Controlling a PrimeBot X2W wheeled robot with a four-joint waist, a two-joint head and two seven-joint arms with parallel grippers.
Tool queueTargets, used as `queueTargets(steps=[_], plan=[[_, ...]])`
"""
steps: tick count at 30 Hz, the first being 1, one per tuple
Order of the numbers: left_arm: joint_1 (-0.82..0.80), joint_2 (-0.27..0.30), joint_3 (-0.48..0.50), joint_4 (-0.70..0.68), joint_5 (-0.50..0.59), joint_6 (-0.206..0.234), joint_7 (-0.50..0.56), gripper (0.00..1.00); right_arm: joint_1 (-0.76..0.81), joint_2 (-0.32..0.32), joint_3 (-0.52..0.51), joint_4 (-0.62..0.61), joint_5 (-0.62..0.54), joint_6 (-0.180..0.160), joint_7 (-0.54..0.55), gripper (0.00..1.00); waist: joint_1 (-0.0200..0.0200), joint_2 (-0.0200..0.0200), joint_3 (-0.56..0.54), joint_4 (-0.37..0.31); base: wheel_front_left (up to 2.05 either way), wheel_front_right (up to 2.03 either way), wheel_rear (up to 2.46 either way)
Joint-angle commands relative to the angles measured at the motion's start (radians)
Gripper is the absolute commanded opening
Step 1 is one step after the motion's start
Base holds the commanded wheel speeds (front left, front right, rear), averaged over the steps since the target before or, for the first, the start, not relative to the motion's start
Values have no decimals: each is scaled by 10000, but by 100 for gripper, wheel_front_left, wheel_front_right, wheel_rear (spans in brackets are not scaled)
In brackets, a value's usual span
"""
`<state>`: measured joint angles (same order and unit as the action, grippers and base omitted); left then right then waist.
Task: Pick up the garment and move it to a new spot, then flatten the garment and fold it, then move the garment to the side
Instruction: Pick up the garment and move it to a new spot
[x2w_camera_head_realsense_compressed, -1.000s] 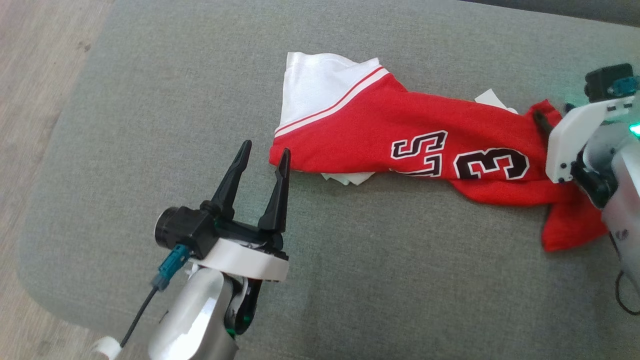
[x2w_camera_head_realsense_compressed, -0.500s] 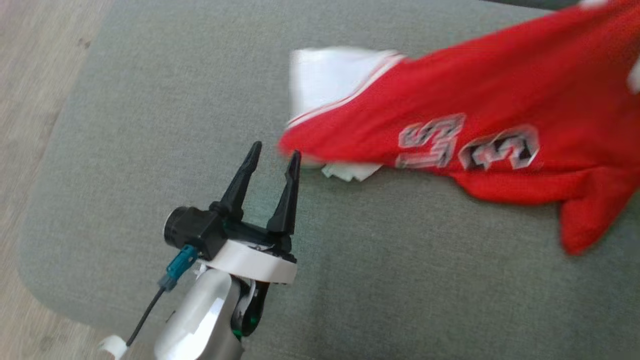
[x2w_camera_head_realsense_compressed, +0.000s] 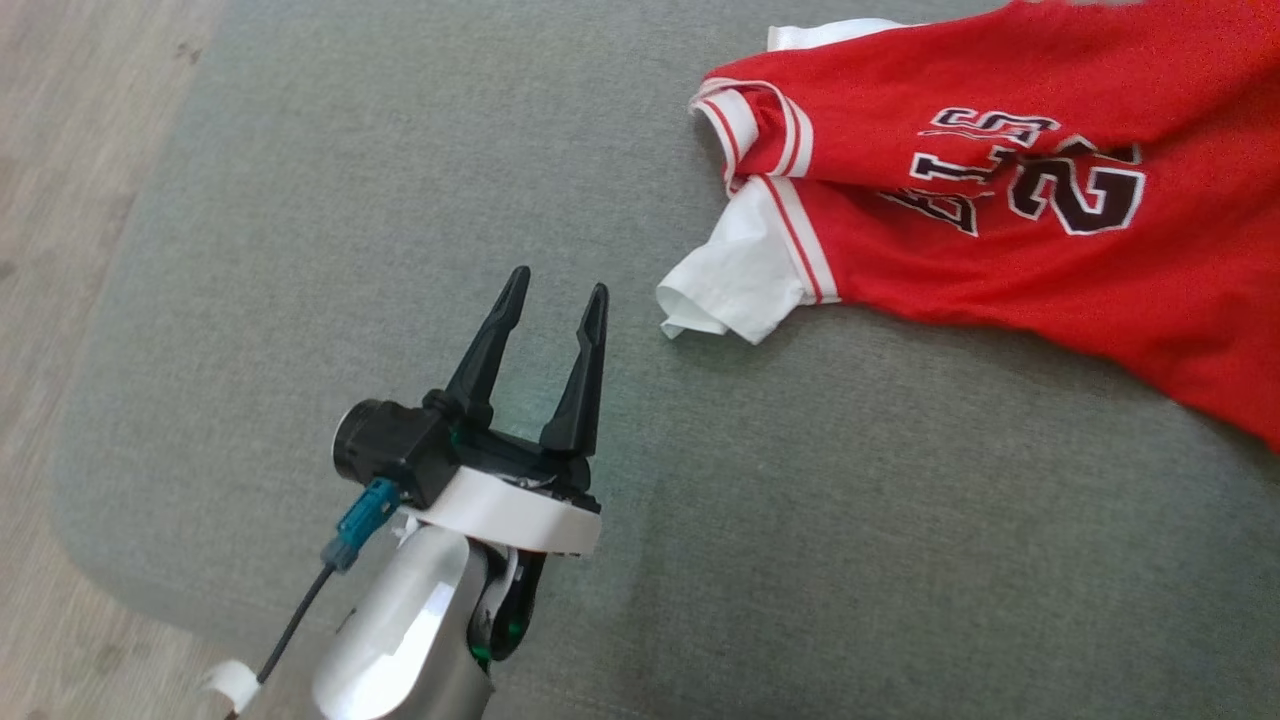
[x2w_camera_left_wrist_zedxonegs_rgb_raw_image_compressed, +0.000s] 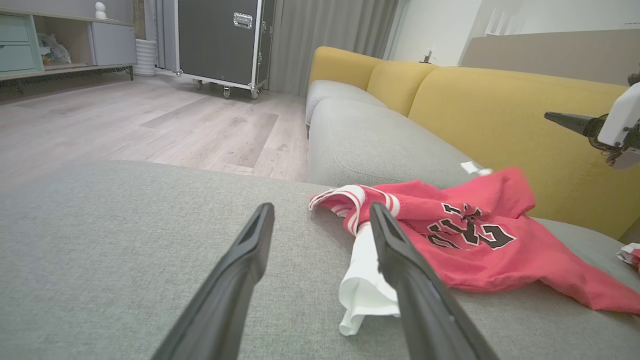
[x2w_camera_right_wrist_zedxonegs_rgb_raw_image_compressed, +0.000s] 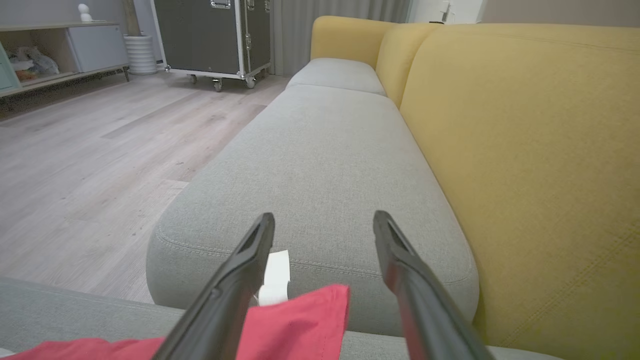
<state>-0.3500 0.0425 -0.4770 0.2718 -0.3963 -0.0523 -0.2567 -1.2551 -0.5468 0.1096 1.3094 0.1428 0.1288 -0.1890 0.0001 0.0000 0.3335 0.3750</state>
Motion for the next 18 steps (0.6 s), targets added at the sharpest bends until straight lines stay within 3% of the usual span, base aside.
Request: queueTargets(steps=[1, 10, 13, 18], plan=[[-328, 78, 386, -353, -105, 46, -51, 100, 97, 255, -20, -236, -314, 19, -87, 100, -1, 0, -61, -141, 0, 0, 0], [-171, 78, 856, -287, 139, 12, -51, 100, 870, 1306, -55, -721, -504, 19, -641, 100, -1, 0, -746, -1089, 0, 0, 0], [-29, 78, 1097, -245, 271, -28, -51, 100, 1507, 1615, -3, -1670, -484, 19, -716, 100, -1, 0, -1098, -1545, 0, 0, 0], [294, 78, 1605, -173, 579, -135, -51, 100, 3617, 2467, -364, -4681, 363, 19, -725, 100, -1, 0, -1837, -2421, 0, 0, 0]])
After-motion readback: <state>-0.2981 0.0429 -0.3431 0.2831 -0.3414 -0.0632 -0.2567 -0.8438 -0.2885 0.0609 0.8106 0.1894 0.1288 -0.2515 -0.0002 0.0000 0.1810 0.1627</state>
